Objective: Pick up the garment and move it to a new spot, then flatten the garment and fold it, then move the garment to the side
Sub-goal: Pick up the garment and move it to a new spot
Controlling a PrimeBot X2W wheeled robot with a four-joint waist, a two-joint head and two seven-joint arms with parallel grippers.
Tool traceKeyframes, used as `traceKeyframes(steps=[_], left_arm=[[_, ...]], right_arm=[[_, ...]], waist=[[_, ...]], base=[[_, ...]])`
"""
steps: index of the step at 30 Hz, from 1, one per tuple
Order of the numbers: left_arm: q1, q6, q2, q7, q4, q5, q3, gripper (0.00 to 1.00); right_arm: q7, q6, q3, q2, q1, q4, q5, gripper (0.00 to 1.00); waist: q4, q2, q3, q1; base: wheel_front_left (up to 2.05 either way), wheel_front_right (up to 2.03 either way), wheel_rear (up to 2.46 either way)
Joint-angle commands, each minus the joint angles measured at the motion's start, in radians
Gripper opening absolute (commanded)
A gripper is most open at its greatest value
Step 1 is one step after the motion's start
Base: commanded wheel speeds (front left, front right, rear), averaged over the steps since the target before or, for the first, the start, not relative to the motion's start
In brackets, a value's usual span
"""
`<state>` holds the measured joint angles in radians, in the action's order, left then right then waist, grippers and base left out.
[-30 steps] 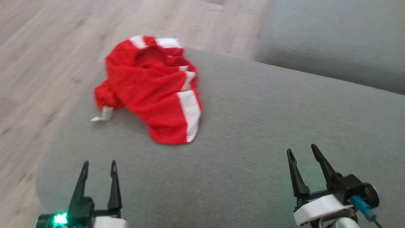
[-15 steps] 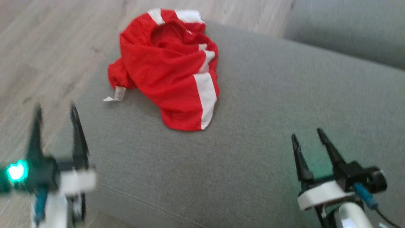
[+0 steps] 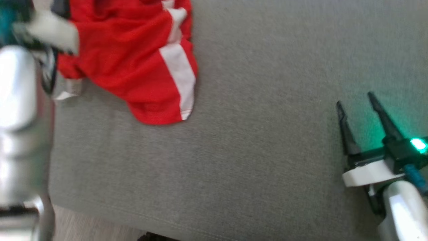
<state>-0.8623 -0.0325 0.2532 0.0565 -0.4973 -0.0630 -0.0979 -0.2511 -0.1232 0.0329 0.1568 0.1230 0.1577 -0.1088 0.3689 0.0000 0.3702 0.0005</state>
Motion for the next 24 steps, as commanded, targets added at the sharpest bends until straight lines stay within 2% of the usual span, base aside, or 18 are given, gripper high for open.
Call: traceKeyframes(steps=[1,5,9,10,12,14,15,16,21,24], left_arm=[[-0.089,-0.017,0.062,-0.041,-0.058,-0.009,0.023,1.00],[-0.210,-0.055,0.078,-0.134,-0.272,-0.006,-0.002,1.00],[-0.271,-0.069,0.108,-0.191,-0.450,-0.003,-0.012,1.00],[-0.281,-0.065,0.118,-0.200,-0.486,-0.007,-0.014,1.00],[-0.304,-0.024,0.150,-0.179,-0.551,-0.042,-0.037,1.00],[-0.314,0.001,0.154,-0.148,-0.584,-0.047,-0.041,0.99],[-0.321,0.007,0.154,-0.134,-0.599,-0.048,-0.044,0.36],[-0.328,0.013,0.154,-0.116,-0.610,-0.050,-0.047,0.00],[-0.382,0.033,0.132,-0.013,-0.640,-0.047,-0.060,0.00],[-0.417,0.021,0.093,0.057,-0.641,-0.035,-0.069,0.00]], right_arm=[[-0.011,-0.008,0.015,0.021,0.020,-0.045,-0.006,1.00],[-0.011,-0.008,0.008,0.043,0.029,-0.074,-0.002,1.00],[-0.011,-0.008,0.010,0.049,0.029,-0.094,0.000,1.00],[-0.011,-0.008,0.011,0.050,0.028,-0.098,0.000,1.00],[-0.011,-0.008,0.001,0.053,0.027,-0.110,0.002,1.00],[-0.011,-0.008,-0.007,0.057,0.022,-0.116,0.003,1.00],[-0.011,-0.008,-0.011,0.059,0.020,-0.119,0.002,1.00],[-0.011,-0.008,-0.015,0.061,0.019,-0.121,0.002,1.00],[-0.011,-0.008,-0.022,0.061,0.023,-0.114,0.003,1.00],[-0.011,-0.008,-0.005,0.052,0.023,-0.100,0.004,1.00]], waist=[[-0.064,0.0000,0.092,-0.0005],[-0.099,0.0000,0.143,-0.0005],[-0.131,0.0000,0.173,-0.0005],[-0.138,0.0000,0.180,-0.0005],[-0.152,0.0000,0.195,-0.0005],[-0.155,0.0000,0.203,-0.0005],[-0.154,0.0000,0.208,-0.0005],[-0.153,0.0000,0.212,-0.0005],[-0.141,0.0000,0.203,-0.0005],[-0.135,0.0000,0.167,-0.0005]], base=[[0.00,0.00,0.00],[0.00,0.00,0.00],[0.00,0.00,0.00],[0.00,0.00,0.00],[0.00,0.00,0.00],[0.00,0.00,0.00],[0.00,0.00,0.00],[0.00,0.00,0.00],[0.00,0.00,0.00],[0.00,0.00,0.00]])
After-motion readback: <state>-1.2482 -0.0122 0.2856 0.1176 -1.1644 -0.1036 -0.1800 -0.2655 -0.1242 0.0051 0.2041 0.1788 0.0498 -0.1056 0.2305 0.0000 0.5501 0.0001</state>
